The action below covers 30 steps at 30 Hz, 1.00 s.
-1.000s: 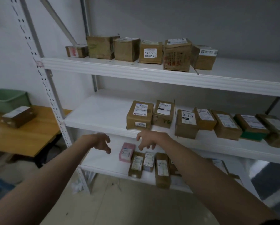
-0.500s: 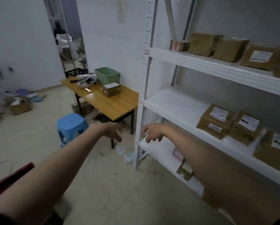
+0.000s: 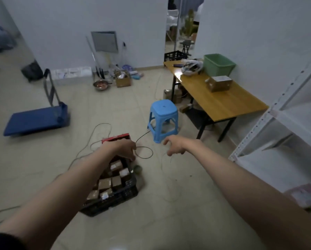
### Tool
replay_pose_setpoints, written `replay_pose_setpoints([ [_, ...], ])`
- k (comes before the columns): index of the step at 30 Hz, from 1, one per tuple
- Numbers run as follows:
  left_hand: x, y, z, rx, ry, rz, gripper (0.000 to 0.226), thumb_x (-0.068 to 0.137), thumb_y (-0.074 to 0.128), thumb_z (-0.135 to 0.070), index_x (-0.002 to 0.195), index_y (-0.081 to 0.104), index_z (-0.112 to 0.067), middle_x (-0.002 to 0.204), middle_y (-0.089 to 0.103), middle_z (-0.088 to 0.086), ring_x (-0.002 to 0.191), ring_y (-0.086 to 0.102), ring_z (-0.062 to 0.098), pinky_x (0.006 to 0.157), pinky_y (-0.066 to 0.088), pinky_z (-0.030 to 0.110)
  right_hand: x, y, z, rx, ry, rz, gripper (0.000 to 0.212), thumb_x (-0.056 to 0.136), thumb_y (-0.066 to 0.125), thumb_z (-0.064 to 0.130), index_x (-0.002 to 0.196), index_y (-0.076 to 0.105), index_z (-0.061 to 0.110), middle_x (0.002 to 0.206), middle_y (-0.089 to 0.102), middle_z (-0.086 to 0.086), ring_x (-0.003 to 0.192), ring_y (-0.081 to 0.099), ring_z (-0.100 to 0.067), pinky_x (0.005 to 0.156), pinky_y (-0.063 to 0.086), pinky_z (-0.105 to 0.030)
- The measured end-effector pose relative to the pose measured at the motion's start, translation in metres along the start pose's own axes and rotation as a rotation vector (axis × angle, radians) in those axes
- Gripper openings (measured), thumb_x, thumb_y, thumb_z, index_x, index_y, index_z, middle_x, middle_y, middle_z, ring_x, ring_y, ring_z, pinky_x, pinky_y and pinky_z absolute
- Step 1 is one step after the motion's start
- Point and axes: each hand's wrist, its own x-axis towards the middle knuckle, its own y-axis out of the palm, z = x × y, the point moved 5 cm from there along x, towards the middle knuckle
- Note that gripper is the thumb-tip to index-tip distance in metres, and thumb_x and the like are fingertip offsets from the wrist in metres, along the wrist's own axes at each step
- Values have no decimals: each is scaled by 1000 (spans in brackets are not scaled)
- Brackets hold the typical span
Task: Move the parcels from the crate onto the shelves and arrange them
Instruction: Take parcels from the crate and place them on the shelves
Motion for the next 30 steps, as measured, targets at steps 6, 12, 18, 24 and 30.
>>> replay_pose_setpoints([
  [6,-10,51,110,-151,-110,78,50,80,74,-37,126,58,-27,124,60,-1,110,56,20,94,48,38,62,46,95,-83,-125,100,59,87,70,20,142,48,22,118,55,-7,93,60,-22,81,59,-37],
  [12,-3,94,188,-231,-199,148,48,85,70,-34,129,57,-19,128,59,2,110,55,20,89,45,31,120,83,160,-146,-213,232,56,89,70,18,140,48,20,110,48,-3,96,55,-22,78,58,-36],
  [18,24,112,246,-354,-325,208,55,86,70,-37,135,52,-20,134,55,3,121,52,23,98,45,35,202,97,193,-146,-286,346,49,88,70,21,134,52,22,125,56,-4,92,58,-16,68,51,-28],
  [24,75,106,300,-414,-413,220,49,83,69,-39,127,59,-20,128,60,4,114,57,24,90,45,32,297,90,216,-23,-295,392,45,88,70,18,130,54,22,112,54,0,93,59,-17,70,53,-28],
  [30,100,111,339,-539,-502,229,42,86,62,-36,125,57,-19,124,61,4,113,56,23,95,47,36,371,104,245,-1,-314,444,42,91,69,21,131,57,19,116,51,-1,101,55,-19,84,50,-31],
])
